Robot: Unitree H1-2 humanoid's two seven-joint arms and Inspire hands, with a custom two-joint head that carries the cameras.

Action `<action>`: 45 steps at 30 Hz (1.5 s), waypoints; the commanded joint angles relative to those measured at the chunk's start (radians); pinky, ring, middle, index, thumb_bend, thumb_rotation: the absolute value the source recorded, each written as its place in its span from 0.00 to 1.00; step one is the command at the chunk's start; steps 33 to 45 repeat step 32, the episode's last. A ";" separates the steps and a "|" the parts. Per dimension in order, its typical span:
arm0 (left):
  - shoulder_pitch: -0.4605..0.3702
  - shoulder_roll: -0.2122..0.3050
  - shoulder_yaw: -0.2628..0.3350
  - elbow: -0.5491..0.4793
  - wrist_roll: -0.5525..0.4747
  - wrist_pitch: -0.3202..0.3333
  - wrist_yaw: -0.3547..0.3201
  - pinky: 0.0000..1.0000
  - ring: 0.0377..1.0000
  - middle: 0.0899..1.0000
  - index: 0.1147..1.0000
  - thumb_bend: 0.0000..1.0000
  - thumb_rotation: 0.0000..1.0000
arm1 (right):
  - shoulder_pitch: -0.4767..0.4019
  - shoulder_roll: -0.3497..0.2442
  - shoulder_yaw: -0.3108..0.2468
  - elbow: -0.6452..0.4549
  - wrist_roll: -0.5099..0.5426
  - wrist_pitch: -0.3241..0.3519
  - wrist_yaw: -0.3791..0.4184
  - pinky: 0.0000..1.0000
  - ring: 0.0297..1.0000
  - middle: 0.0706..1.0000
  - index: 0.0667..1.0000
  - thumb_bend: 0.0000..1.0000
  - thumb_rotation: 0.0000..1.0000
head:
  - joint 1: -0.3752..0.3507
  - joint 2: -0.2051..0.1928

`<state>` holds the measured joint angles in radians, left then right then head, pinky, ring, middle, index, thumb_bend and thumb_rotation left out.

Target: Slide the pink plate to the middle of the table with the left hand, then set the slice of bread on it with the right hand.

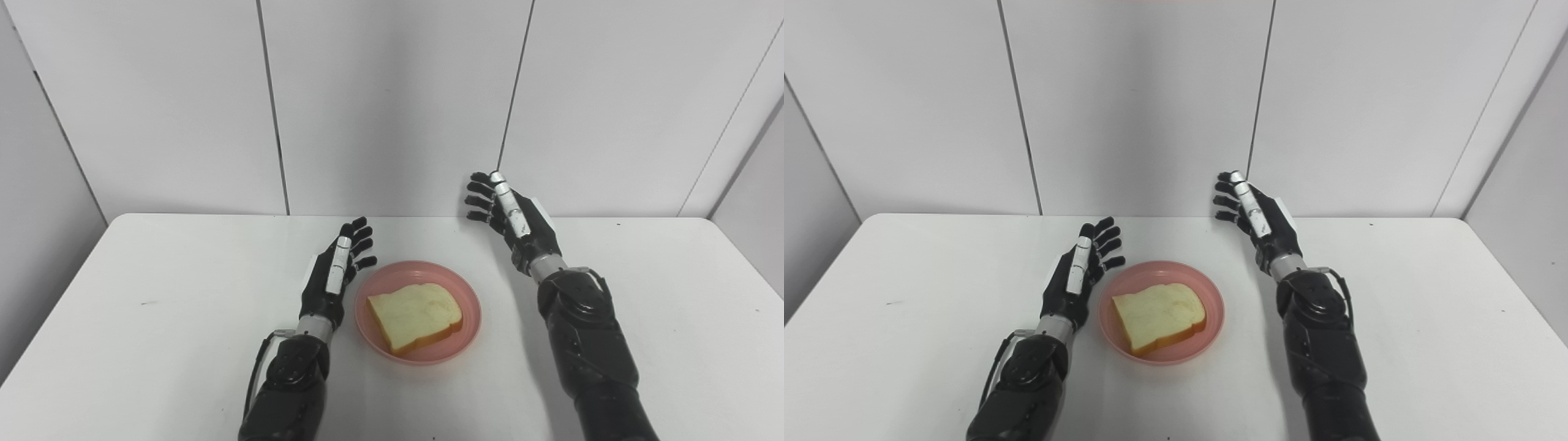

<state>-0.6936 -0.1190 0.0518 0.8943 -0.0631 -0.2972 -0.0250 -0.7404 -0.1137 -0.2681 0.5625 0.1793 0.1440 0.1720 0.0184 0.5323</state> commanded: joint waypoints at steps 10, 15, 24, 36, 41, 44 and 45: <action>-0.003 -0.006 -0.002 -0.011 0.052 0.055 0.138 0.77 0.87 0.85 0.79 0.82 0.99 | -0.015 0.084 -0.103 -0.083 0.180 0.110 -0.159 0.76 0.78 0.81 0.82 0.74 0.92 | 0.004 0.008; -0.003 -0.011 0.005 -0.053 0.041 0.090 0.146 0.83 0.92 0.91 0.83 0.81 0.99 | -0.004 0.099 -0.113 -0.069 0.192 0.075 -0.211 0.80 0.79 0.81 0.79 0.75 0.86 | 0.002 0.011; -0.017 -0.007 0.021 -0.060 0.028 0.098 0.138 0.81 0.91 0.90 0.82 0.81 0.98 | 0.012 0.101 -0.092 -0.055 0.195 0.039 -0.213 0.79 0.81 0.81 0.78 0.76 0.80 | 0.002 0.009; -0.030 0.004 0.020 -0.048 0.032 0.092 0.132 0.80 0.91 0.88 0.82 0.82 0.97 | 0.035 0.074 -0.045 -0.048 0.161 0.030 -0.189 0.82 0.84 0.84 0.82 0.74 0.84 | 0.000 0.012; -0.030 0.004 0.020 -0.048 0.032 0.092 0.132 0.80 0.91 0.88 0.82 0.82 0.97 | 0.035 0.074 -0.045 -0.048 0.161 0.030 -0.189 0.82 0.84 0.84 0.82 0.74 0.84 | 0.000 0.012; -0.030 0.004 0.020 -0.048 0.032 0.092 0.132 0.80 0.91 0.88 0.82 0.82 0.97 | 0.035 0.074 -0.045 -0.048 0.161 0.030 -0.189 0.82 0.84 0.84 0.82 0.74 0.84 | 0.000 0.012; -0.030 0.004 0.020 -0.048 0.032 0.092 0.132 0.80 0.91 0.88 0.82 0.82 0.97 | 0.035 0.074 -0.045 -0.048 0.161 0.030 -0.189 0.82 0.84 0.84 0.82 0.74 0.84 | 0.000 0.012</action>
